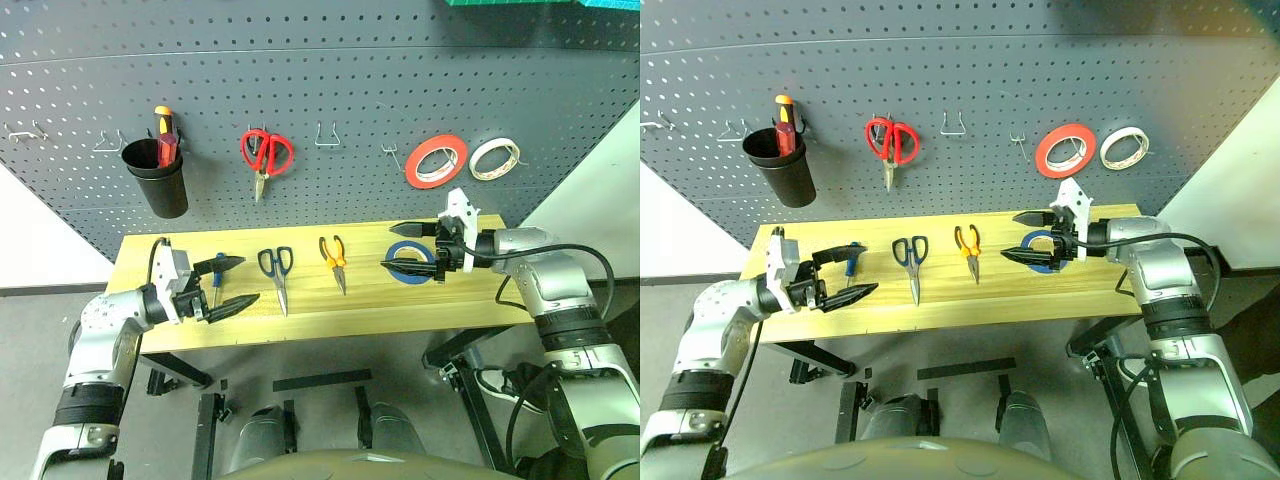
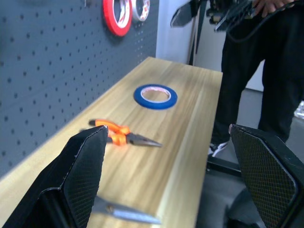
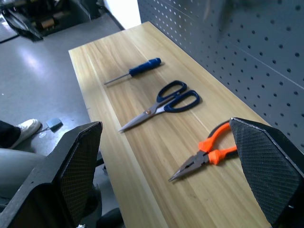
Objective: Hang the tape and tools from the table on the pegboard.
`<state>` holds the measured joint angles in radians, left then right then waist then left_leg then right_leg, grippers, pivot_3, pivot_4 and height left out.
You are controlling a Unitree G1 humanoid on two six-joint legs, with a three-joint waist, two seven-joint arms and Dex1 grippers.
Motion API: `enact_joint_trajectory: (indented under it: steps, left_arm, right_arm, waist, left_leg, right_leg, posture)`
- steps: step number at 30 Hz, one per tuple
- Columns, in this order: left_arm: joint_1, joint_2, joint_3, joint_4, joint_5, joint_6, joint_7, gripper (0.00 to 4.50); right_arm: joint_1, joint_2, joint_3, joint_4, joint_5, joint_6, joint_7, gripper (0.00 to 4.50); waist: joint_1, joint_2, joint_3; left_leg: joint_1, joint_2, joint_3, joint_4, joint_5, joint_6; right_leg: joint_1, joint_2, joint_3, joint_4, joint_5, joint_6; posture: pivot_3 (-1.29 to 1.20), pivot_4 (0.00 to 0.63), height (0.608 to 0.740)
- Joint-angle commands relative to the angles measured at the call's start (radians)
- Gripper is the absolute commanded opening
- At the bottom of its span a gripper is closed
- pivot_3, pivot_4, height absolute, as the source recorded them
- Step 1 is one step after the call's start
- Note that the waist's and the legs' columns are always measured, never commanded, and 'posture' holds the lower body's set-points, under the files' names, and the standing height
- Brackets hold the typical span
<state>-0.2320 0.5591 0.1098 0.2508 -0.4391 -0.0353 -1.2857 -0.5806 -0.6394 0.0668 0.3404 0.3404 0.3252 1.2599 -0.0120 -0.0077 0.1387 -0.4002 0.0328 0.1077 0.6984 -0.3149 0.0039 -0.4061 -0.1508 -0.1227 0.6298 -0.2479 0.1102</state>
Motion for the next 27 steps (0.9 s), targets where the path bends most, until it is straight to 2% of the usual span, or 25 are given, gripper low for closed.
enact_joint_trajectory:
  steps: [1,7,13,19,23,27]
  left_arm:
    - [-0.026,-0.018,-0.018,-0.008,0.013,-0.009,0.02,4.31]
    - [-0.037,-0.028,-0.06,-0.051,0.03,0.028,0.047,4.31]
    - [-0.053,-0.03,-0.111,-0.124,0.096,0.038,0.118,4.31]
    - [-0.12,-0.043,-0.217,-0.171,0.224,0.143,0.239,4.31]
    - [-0.209,-0.078,-0.251,-0.113,0.274,0.19,0.311,4.31]
    - [-0.275,-0.103,-0.293,-0.031,0.322,0.157,0.318,4.31]
  right_arm:
    - [-0.036,0.013,-0.005,0.024,-0.024,-0.005,-0.035,4.5]
    - [-0.05,0.011,0.016,0.1,-0.104,-0.016,-0.093,4.5]
    - [-0.079,-0.004,0.075,0.124,-0.203,0.059,-0.139,4.5]
    - [-0.18,0.02,0.134,0.244,-0.296,0.113,-0.191,4.5]
    - [-0.264,0.07,0.16,0.39,-0.365,0.091,-0.283,4.5]
    - [-0.32,0.102,0.176,0.515,-0.408,0.056,-0.308,4.5]
  waist:
    - [-0.001,0.0,0.0]
    - [-0.001,0.001,0.001]
    - [-0.002,0.004,0.013]
    - [-0.002,0.007,0.067]
    - [-0.003,0.007,0.109]
    - [-0.004,0.006,0.144]
  left_leg:
    - [0.0,0.0,0.0,0.0,0.0,0.0]
    - [0.0,0.0,0.0,0.0,0.0,0.0]
    - [0.0,0.0,-0.003,0.0,0.0,0.0]
    - [0.001,0.001,-0.003,0.001,0.0,0.0]
    - [-0.002,0.001,-0.003,0.001,0.0,0.001]
    - [-0.009,0.0,-0.002,0.001,0.0,0.001]
  right_leg:
    - [0.0,0.0,0.0,0.0,0.0,0.0]
    - [0.0,0.0,0.0,0.0,0.0,0.0]
    - [0.0,0.0,0.001,0.0,0.0,0.0]
    - [-0.001,-0.001,0.002,0.001,0.0,0.0]
    - [-0.004,0.0,0.003,0.002,0.0,0.0]
    - [-0.012,-0.001,0.003,0.004,0.0,0.0]
  posture:
    - [0.03,0.115,0.732]
    - [0.03,0.135,0.732]
    - [0.01,0.19,0.732]
    - [0.0,0.271,0.732]
    - [-0.02,0.322,0.732]
    - [-0.02,0.355,0.732]
